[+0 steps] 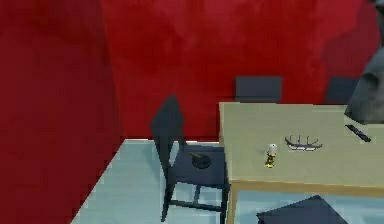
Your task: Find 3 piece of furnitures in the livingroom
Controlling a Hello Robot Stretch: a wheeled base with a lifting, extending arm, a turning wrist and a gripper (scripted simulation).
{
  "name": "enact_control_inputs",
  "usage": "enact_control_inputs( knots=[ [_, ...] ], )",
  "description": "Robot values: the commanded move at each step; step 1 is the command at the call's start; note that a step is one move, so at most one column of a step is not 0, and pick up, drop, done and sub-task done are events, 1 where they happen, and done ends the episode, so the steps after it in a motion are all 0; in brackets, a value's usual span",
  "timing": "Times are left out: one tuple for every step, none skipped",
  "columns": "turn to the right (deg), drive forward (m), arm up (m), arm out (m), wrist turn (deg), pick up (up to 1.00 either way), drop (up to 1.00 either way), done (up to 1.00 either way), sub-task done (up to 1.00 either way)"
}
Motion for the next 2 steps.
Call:
enact_control_inputs(
  knots=[
    [39.0, 0.0, 0.0, 0.0, 0.0, 0.0, 0.0, 0.0, 0.0],
    [0.0, 0.0, 0.0, 0.0, 0.0, 0.0, 0.0, 0.0, 1.0]
  ],
)
